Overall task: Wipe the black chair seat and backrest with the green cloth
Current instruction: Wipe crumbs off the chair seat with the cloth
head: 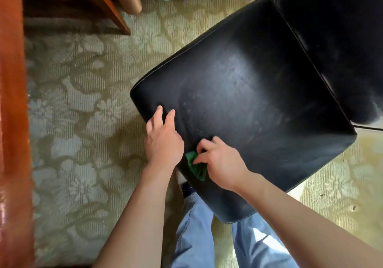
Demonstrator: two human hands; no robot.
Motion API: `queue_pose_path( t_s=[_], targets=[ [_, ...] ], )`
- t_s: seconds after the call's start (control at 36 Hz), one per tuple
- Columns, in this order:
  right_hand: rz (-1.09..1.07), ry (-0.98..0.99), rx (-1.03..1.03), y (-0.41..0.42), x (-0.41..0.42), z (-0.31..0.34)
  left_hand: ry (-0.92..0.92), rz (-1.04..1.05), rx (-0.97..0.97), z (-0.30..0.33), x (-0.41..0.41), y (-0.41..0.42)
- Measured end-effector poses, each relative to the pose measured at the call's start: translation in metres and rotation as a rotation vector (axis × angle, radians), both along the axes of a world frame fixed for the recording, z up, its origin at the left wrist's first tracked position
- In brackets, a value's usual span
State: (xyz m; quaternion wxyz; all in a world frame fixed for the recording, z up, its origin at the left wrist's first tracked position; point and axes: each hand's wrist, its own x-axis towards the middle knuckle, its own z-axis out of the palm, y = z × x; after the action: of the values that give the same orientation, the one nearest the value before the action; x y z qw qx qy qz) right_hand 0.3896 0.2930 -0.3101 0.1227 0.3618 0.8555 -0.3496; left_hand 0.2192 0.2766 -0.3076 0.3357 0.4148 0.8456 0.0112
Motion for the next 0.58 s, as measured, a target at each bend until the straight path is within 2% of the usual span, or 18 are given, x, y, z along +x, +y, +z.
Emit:
queue_pose_path(
  t_s=[0.06, 0.11, 0.19, 0.31, 0.47, 0.58],
  targets=[
    [0.028, 0.016, -0.059, -0.001, 0.004, 0.002, 0.004, 0.009, -0.001, 0.002, -0.001, 0.001],
    [-0.075, 0.071, -0.061, 0.009, 0.003, 0.004, 0.009, 0.013, -0.001, 0.003, 0.000, 0.002],
    [-0.279, 0.167, 0.048, 0.035, -0.004, 0.004, 0.011, 0.021, 0.008, 0.001, 0.000, 0.002],
    [-0.439, 0.157, 0.158, 0.063, -0.023, 0.001, 0.018, 0.028, 0.033, 0.000, 0.000, 0.000],
    [-0.365, 0.072, 0.169, 0.053, -0.039, -0.008, 0.025, 0.009, 0.014, -0.001, -0.004, 0.002],
    [-0.222, 0.071, 0.051, 0.048, -0.030, -0.006, 0.024, 0.019, -0.025, 0.001, -0.002, 0.005]
  ],
)
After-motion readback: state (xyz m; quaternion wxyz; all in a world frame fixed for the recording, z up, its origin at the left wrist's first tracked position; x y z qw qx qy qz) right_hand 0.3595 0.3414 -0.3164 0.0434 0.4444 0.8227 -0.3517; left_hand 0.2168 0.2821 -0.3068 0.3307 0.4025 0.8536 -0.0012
